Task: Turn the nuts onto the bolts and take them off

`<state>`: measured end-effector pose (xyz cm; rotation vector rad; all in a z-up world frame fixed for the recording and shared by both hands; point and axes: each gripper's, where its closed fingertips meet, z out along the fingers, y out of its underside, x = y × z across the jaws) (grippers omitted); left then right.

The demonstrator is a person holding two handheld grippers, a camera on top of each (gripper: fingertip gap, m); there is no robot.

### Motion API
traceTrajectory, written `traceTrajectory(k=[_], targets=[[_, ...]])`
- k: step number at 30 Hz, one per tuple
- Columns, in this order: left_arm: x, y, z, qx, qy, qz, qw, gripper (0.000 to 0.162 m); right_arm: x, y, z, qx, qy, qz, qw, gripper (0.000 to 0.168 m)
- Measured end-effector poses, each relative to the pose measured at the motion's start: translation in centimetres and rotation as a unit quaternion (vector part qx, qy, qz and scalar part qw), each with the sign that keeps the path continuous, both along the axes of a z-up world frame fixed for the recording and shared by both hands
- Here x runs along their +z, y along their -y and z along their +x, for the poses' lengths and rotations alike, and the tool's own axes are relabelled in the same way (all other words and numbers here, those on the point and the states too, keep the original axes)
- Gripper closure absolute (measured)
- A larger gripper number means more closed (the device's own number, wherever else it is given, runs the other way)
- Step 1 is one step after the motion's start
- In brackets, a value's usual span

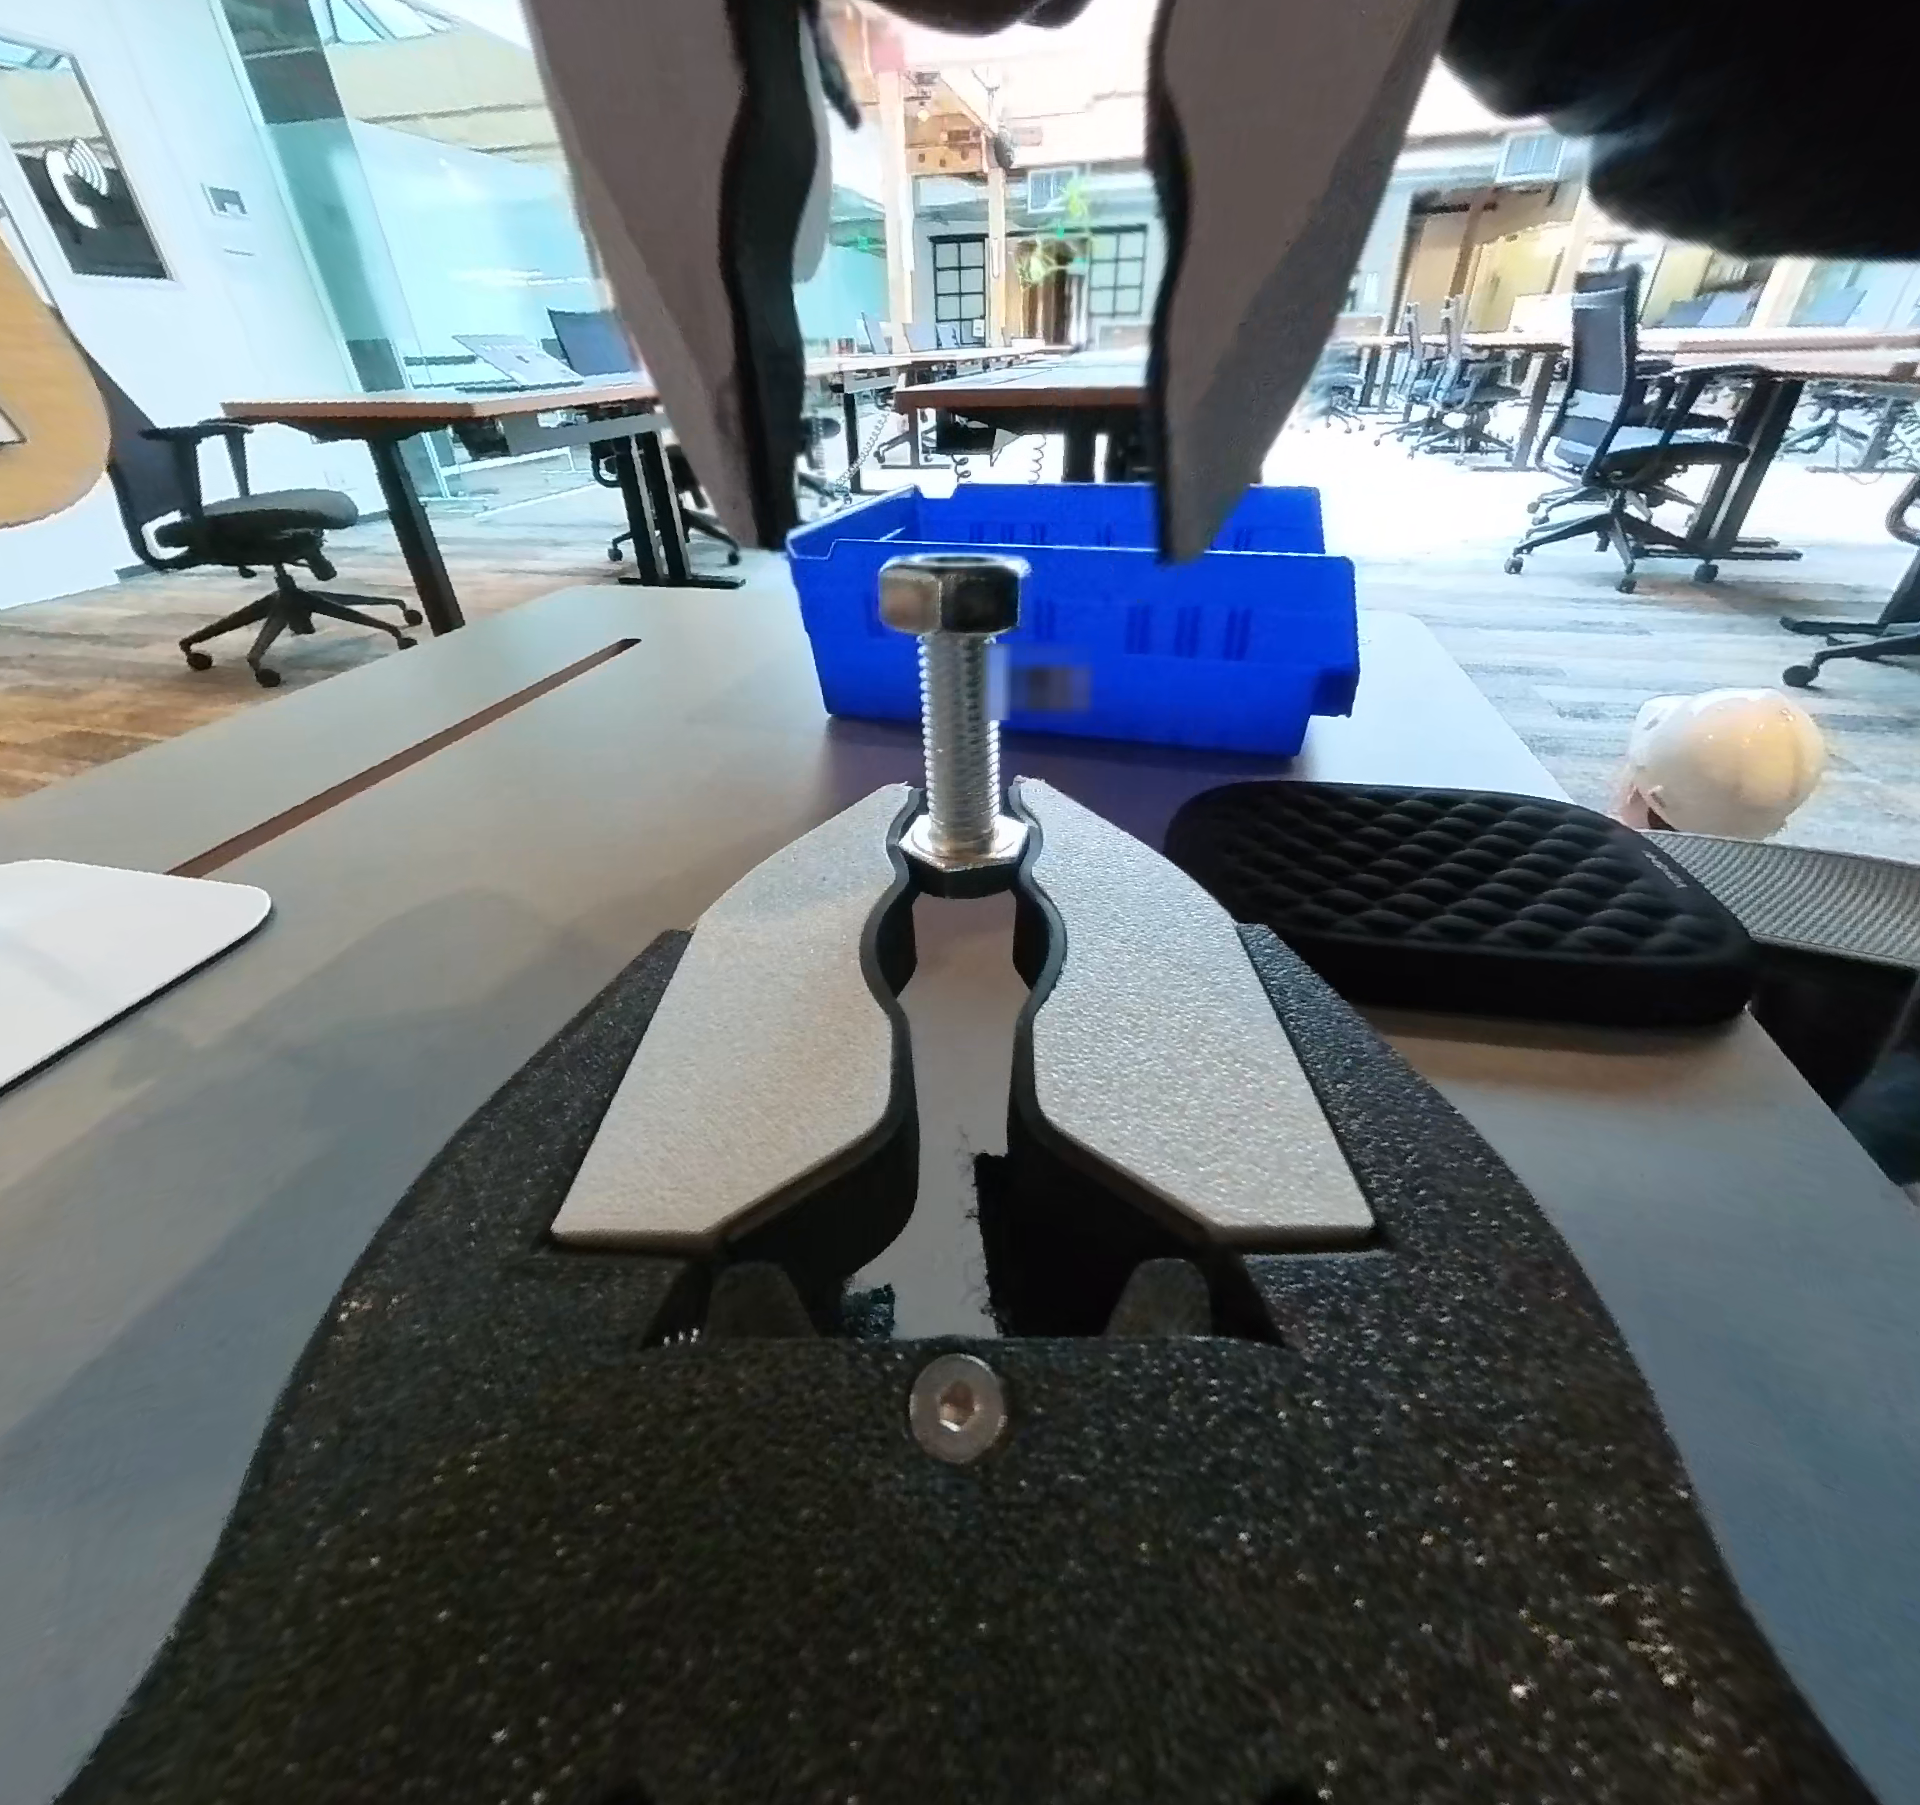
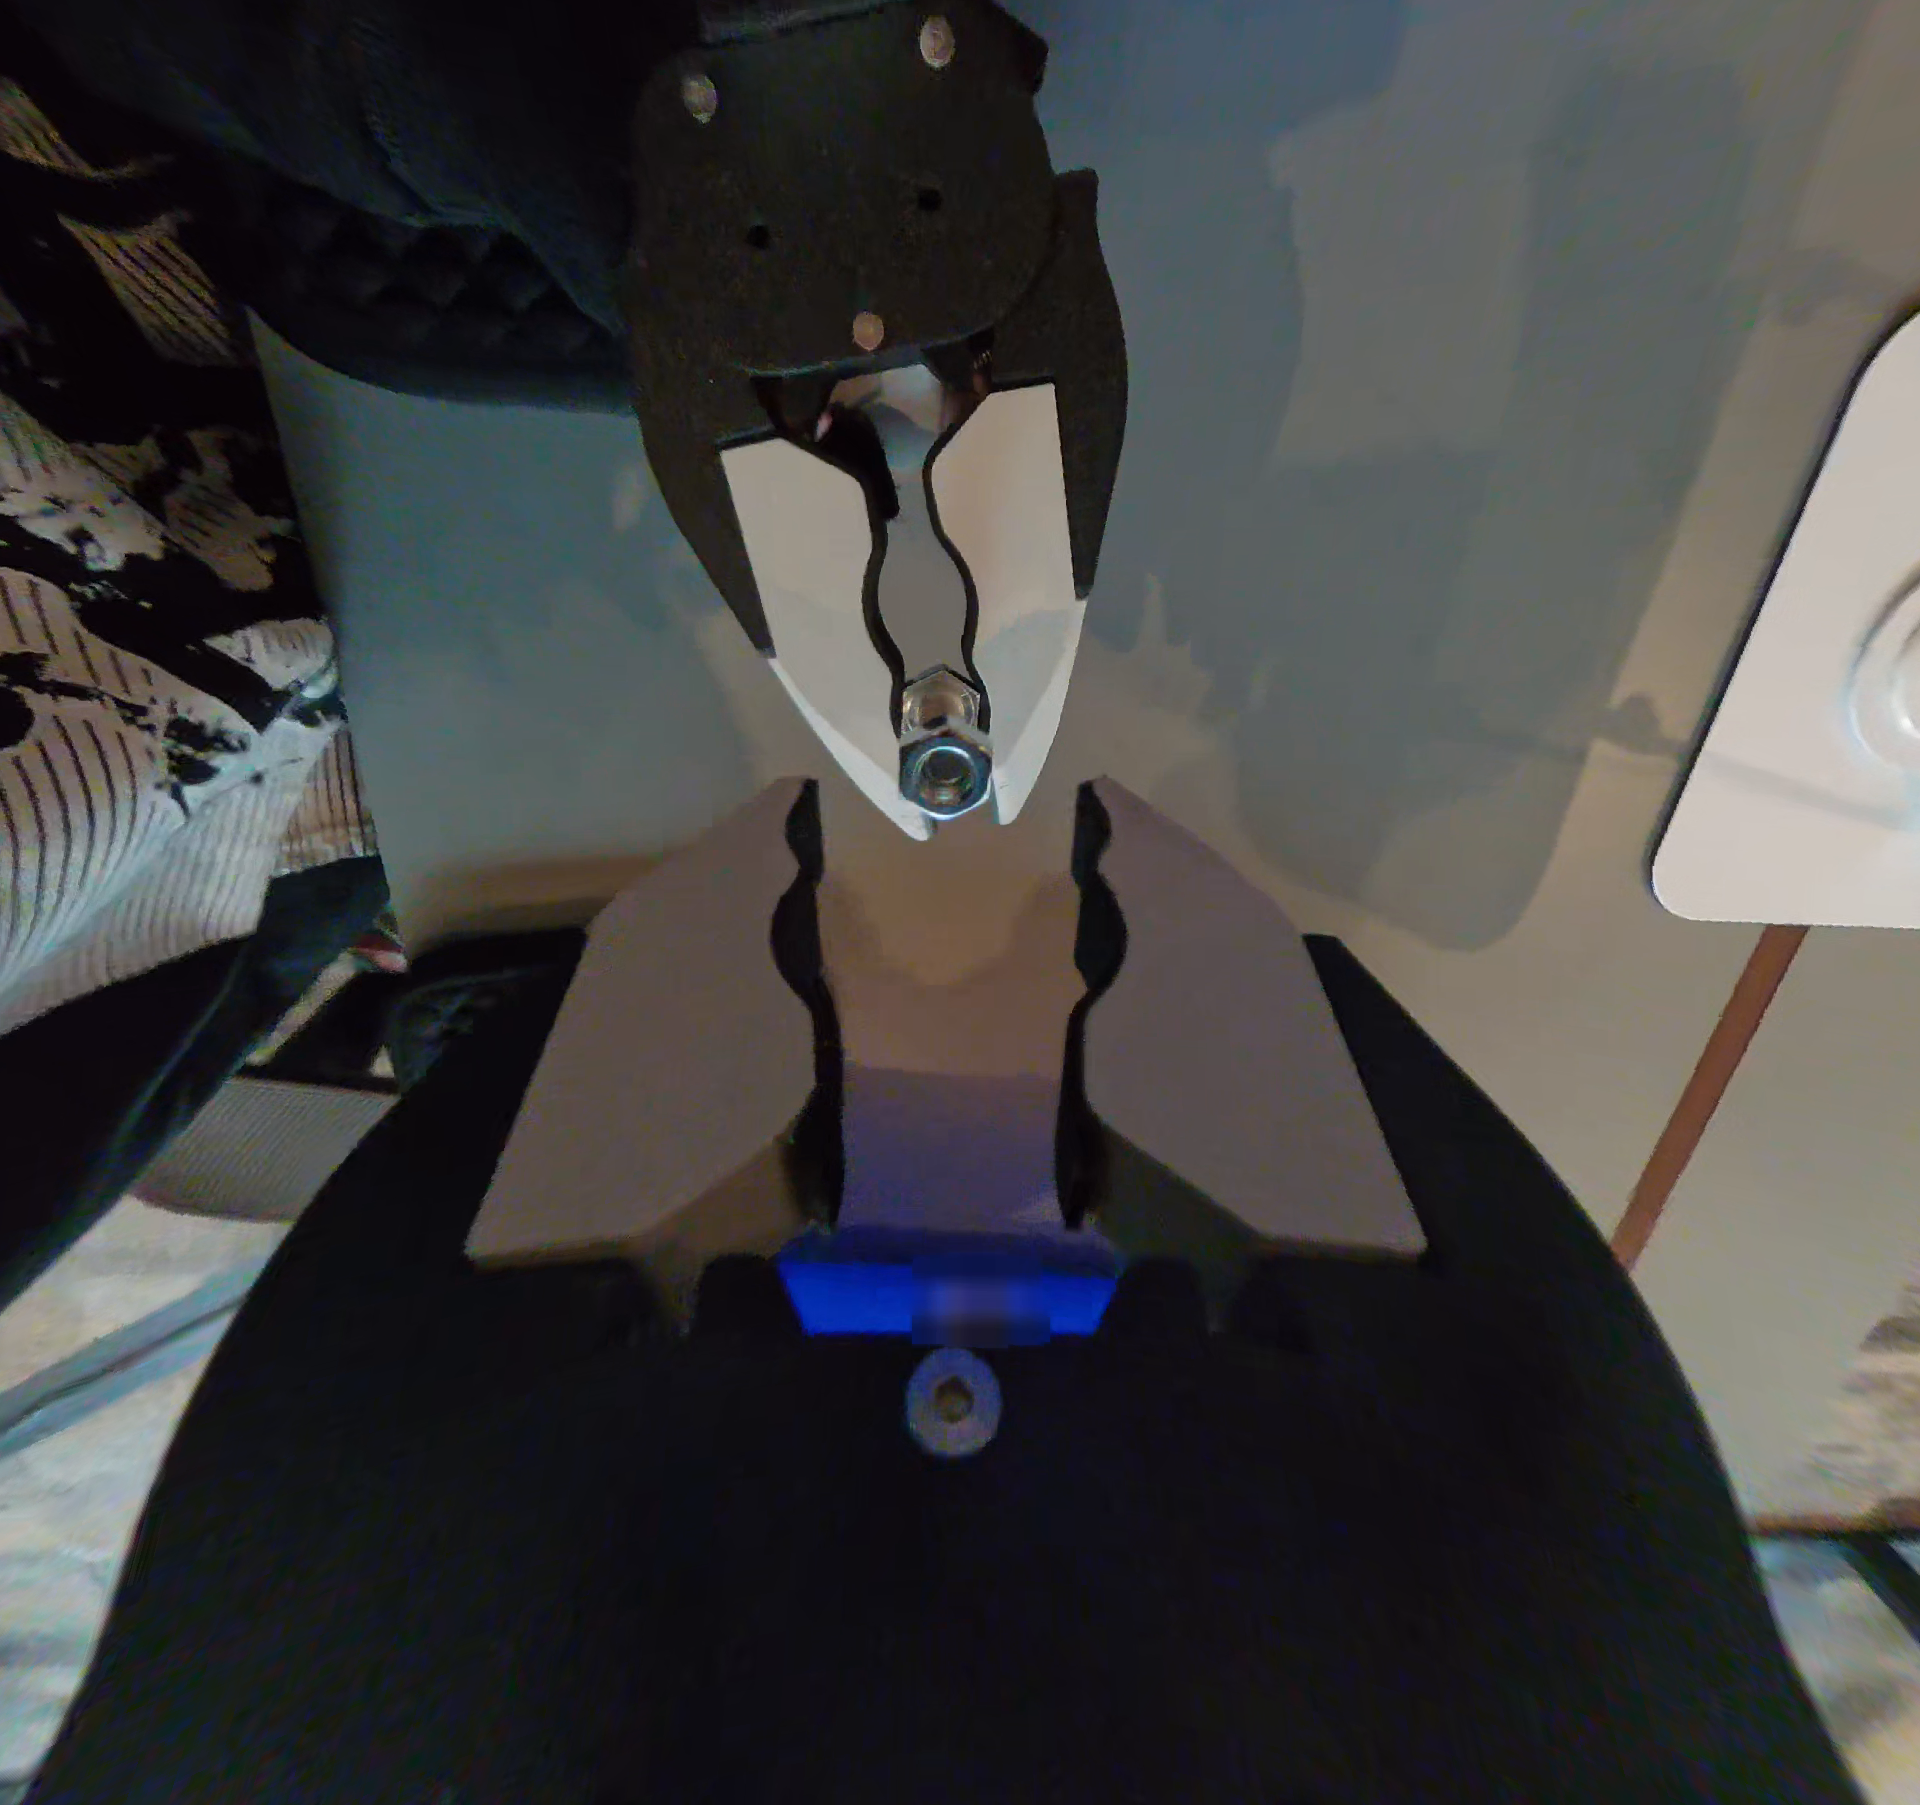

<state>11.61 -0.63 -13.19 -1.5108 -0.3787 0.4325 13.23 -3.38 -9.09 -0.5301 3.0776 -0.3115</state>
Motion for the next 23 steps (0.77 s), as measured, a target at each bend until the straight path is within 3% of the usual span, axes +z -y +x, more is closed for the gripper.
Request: traceTrajectory(k=[1, 6, 10, 13, 16, 18, 23], targets=[[0.0, 0.0, 0.1, -0.003, 0.001, 0.002, 1.0, 0.147, 0.3, 0.0, 0.2, -0.007, 0.015, -0.02, 1.0, 0.118], [0.4, 0.2, 0.1, -0.008, -0.001, 0.018, 1.0, 0.147, 2.0, 0.2, -0.2, -0.07, 0.087, -0.214, 0.971, 0.084], [0.6, 0.5, 0.0, -0.005, 0.0, 0.03, 1.0, 0.147, 3.0, 0.3, -1.4, -0.102, 0.125, -0.435, 0.886, 0.071], [0.7, 0.6, 0.0, -0.008, -0.004, 0.036, 0.999, 0.147, 1.9, 0.0, -0.8, -0.081, 0.161, -0.542, 0.821, 0.078], [0.6, 0.5, 0.2, -0.016, -0.006, 0.04, 0.999, 0.147, 1.2, -0.1, 0.1, -0.05, 0.198, -0.6, 0.774, 0.088], [0.4, 0.4, 0.2, -0.019, -0.005, 0.038, 0.999, 0.147, 0.9, -0.1, 0.5, -0.035, 0.214, -0.614, 0.759, 0.093], [0.1, 0.1, 0.3, -0.035, 0.002, 0.039, 0.999, 0.147, 0.2, 0.0, 1.5, -0.004, 0.224, -0.603, 0.765, 0.095]])
